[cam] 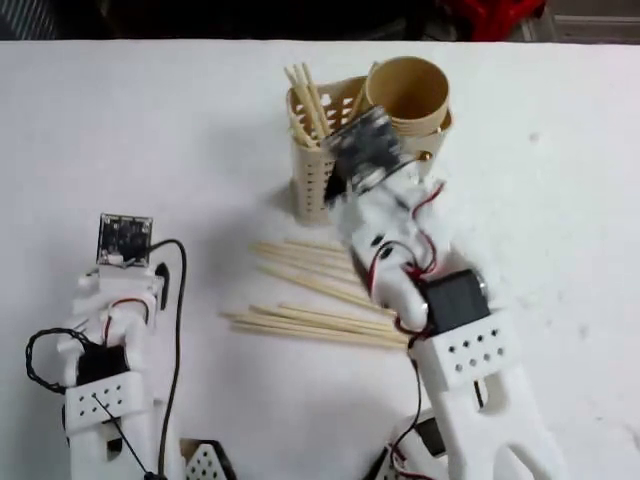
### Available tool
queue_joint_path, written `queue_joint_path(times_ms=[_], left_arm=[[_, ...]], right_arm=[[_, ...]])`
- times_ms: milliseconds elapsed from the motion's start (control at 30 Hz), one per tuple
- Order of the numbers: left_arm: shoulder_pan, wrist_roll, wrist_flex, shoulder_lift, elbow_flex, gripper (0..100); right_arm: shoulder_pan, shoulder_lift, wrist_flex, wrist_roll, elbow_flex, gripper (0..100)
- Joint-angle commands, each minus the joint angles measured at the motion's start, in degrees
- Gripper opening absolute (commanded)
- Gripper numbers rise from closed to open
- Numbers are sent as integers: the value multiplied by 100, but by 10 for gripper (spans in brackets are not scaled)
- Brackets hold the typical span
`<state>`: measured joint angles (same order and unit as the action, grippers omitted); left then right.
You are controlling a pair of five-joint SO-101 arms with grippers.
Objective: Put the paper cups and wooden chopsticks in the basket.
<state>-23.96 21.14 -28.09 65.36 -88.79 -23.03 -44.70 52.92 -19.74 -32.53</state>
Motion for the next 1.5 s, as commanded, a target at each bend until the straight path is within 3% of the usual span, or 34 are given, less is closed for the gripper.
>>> queue_joint_path(times_ms=[0,133,267,533,767,933,1133,1300,1467], left_arm=[[84,53,141,75,18,234],[84,53,141,75,18,234],[84,53,141,75,18,234],[84,53,141,75,0,234],[84,53,141,75,0,234],[84,53,141,75,0,234],[84,53,141,75,0,234],[84,53,141,75,0,234],[84,53,141,75,0,234]], right_arm=[[-558,-163,1578,-879,-185,146],[-1086,-75,1437,-1565,-1037,158],[-1305,681,778,-1767,-1582,159],[-1323,3055,-567,-2224,-1565,159],[-1288,4040,-690,-2198,-1204,159],[-1191,4224,-699,-2198,-1108,146],[-1121,4224,-708,-2189,-1090,23],[-1042,4110,-664,-2180,-932,17],[-620,3073,-585,-1785,-888,16]])
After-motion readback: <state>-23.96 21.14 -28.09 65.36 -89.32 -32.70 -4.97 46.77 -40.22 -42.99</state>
